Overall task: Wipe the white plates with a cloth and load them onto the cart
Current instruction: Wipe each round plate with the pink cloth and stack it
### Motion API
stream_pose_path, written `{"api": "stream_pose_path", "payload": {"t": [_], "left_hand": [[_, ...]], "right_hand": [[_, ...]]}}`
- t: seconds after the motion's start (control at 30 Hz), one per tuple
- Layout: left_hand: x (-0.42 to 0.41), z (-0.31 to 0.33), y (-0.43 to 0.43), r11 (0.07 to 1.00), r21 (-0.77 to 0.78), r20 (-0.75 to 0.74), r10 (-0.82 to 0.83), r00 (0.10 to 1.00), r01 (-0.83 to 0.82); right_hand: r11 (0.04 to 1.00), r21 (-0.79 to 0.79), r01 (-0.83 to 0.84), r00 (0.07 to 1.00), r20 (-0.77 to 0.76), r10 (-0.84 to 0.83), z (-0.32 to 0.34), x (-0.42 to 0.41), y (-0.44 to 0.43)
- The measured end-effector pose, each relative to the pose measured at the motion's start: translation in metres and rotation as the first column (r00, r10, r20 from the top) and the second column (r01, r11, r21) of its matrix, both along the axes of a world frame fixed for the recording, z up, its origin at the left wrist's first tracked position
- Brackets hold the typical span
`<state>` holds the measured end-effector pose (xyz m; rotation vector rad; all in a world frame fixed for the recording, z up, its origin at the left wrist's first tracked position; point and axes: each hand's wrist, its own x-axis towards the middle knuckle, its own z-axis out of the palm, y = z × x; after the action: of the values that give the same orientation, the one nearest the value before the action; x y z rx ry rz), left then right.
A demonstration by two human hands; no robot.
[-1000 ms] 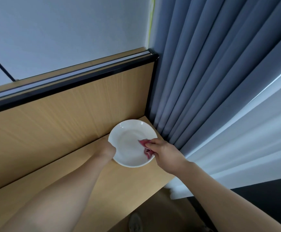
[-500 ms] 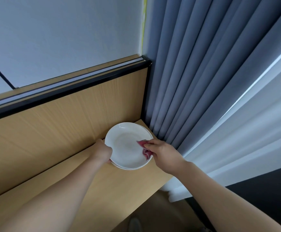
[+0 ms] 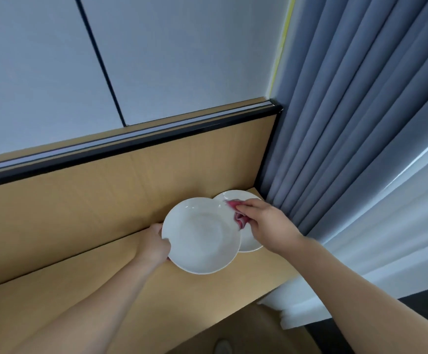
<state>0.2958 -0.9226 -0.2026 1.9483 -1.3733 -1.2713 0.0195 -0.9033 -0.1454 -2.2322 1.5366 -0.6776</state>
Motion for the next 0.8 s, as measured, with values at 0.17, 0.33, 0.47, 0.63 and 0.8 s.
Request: {"api": "stream_pose_path", "payload": {"t": [0.17,0.33,0.47,0.63,0.8], "left_hand": [[0.089,-0.019,0.047,0.99,0.03,0.019,0.139,0.99,-0.14],[0.162,-0.028,0.099,0.956,0.06,0.07,0.283,0.956,-0.288],[0.196,-0.038,0.121,0.938,0.079,0.133,0.326,0.936,-0.338],[0.222,-0.048,0.137,0.933,0.077,0.175,0.335,0.926,-0.352],[0.225,-0.048,0.144,0.963,0.102,0.228,0.221,0.948,-0.249]], "right_hand": [[0.989,0.012,-0.146,0.989,-0.02,0.146,-0.003,0.08,0.001],[0.949,0.123,-0.291,0.957,0.022,0.29,-0.002,0.175,0.011],[0.909,0.215,-0.357,0.934,0.08,0.348,-0.005,0.228,0.018],[0.88,0.205,-0.427,0.903,0.051,0.427,-0.017,0.273,0.021],[0.846,0.249,-0.471,0.879,0.049,0.475,-0.038,0.298,0.022]]}}
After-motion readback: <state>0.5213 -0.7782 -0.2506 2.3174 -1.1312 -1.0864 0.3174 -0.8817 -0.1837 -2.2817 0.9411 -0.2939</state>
